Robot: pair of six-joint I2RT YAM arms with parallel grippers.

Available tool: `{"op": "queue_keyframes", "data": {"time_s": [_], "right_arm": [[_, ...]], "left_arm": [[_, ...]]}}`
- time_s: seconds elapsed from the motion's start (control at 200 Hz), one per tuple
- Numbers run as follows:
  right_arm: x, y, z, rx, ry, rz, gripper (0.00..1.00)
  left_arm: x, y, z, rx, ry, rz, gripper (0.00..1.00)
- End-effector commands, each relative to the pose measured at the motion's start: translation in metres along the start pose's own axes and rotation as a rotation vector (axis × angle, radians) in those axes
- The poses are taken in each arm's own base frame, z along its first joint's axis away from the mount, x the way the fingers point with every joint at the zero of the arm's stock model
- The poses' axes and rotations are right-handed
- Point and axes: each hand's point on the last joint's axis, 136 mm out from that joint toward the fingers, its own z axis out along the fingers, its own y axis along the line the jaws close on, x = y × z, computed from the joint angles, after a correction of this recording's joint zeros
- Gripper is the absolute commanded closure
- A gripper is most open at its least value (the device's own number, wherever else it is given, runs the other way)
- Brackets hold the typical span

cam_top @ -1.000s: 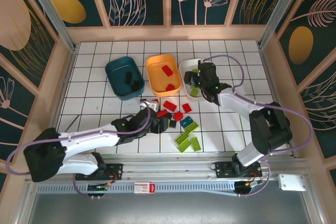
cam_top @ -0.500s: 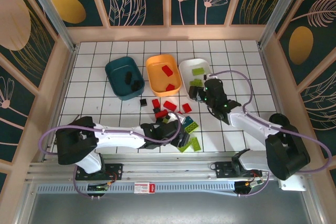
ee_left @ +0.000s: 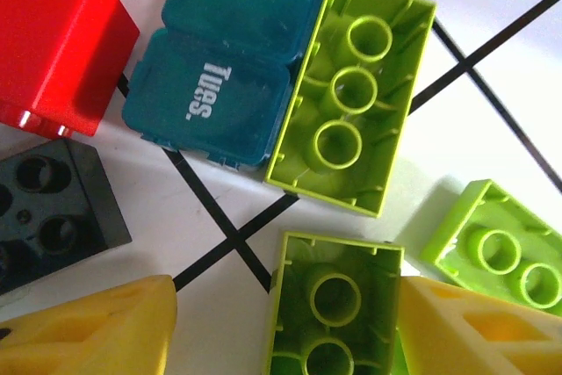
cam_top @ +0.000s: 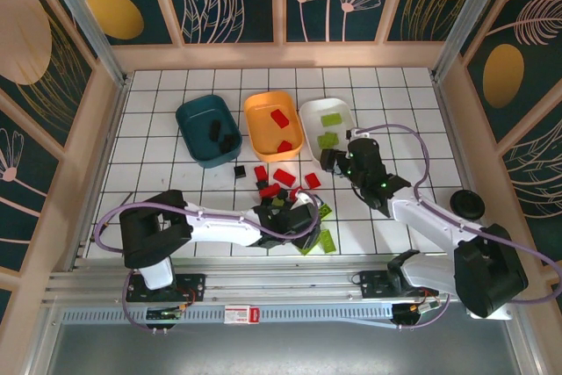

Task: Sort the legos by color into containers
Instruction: Pick up the lego from the middle-left of the table.

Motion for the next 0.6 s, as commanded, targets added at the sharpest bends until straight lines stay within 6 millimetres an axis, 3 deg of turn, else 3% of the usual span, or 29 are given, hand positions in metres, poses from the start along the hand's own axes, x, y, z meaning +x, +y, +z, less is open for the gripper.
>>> {"op": "queue_keyframes", "data": {"time_s": [0.0,0.1,0.365,0.485,0.596], "right_arm": [[0.0,-0.01,-0.004,0.036,-0.014,0.021,0.32],[0.0,-0.009,-0.004,0.03,-0.017,0.024,0.32],[-0.005,-0.009,-0.007,0.03,-0.031,0.027,0.32],[-0.004,-0.008,-0.007,0.027,-0.03,0.033,0.32],[-0.004,-0.009,-0.008,0.031,-0.032,0.036,0.32]], "left_arm": [[0.008,0.002,0.003,-0.02,0.041,0.035,0.33],[0.011,0.005,0.004,-0.034,0.043,0.035,0.33],[0.008,0.012,0.0,-0.061,0.019,0.025,0.59],[0.001,0.017,-0.008,-0.075,-0.02,0.005,0.66],[-0.028,0.021,-0.038,-0.058,-0.121,-0.043,0.69]]}}
